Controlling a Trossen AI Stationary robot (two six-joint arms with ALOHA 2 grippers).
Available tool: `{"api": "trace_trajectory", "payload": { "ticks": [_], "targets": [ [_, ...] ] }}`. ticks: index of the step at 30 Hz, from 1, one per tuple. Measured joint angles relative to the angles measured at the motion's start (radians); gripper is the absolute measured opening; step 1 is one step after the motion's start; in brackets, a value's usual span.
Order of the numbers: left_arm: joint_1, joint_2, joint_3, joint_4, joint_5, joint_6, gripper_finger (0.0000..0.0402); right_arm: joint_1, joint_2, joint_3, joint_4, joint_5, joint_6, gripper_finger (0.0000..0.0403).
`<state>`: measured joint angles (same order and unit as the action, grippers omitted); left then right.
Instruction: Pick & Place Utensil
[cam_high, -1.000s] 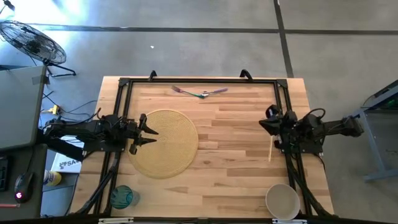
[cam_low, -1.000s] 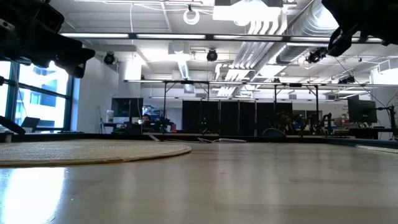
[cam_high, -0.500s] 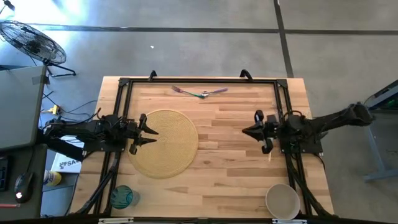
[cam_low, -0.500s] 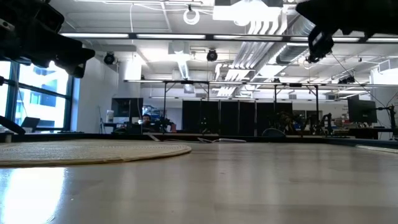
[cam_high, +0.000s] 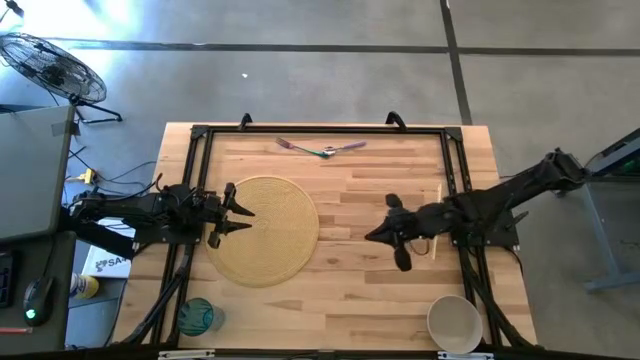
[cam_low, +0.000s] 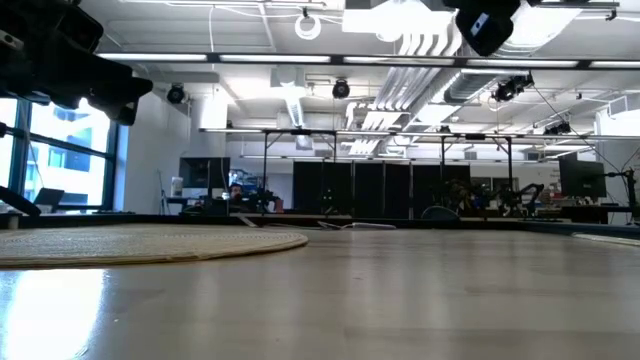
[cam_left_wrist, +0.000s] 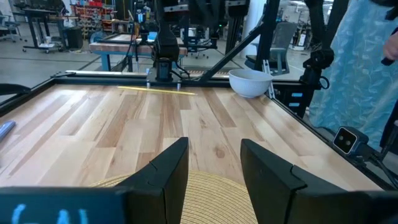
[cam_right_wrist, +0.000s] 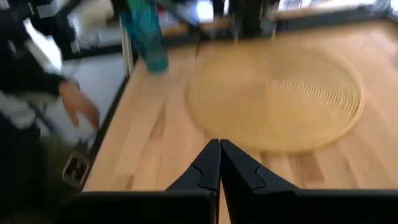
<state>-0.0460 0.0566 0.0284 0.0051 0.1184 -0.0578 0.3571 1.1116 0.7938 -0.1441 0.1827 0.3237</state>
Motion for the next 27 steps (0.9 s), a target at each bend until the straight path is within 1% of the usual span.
{"api": "trace_trajectory", "payload": {
  "ticks": [6,12,15,19,22,27],
  "targets": [
    [0.000,0.000,0.000,0.000,0.000,0.000,0.0143,-0.001,0.150,0.219,-0.311,-0.096,0.069,0.0000],
    [0.000,0.000,0.000,0.000,0.000,0.000,0.0143,0.003,0.248,0.370,-0.623,-0.153,0.291,0.0000],
    [0.000,0.000,0.000,0.000,0.000,0.000,0.0143,0.005,0.265,0.396,-0.730,-0.196,0.441,0.0000],
    [0.000,0.000,0.000,0.000,0.000,0.000,0.0143,0.025,0.270,0.398,-0.809,-0.245,0.615,0.0000],
    [0.000,0.000,0.000,0.000,0.000,0.000,0.0143,0.053,0.270,0.398,-0.852,-0.250,0.726,0.0000],
    [0.000,0.000,0.000,0.000,0.000,0.000,0.0143,0.099,0.270,0.398,-0.883,-0.306,0.951,0.0000]
  ]
}}
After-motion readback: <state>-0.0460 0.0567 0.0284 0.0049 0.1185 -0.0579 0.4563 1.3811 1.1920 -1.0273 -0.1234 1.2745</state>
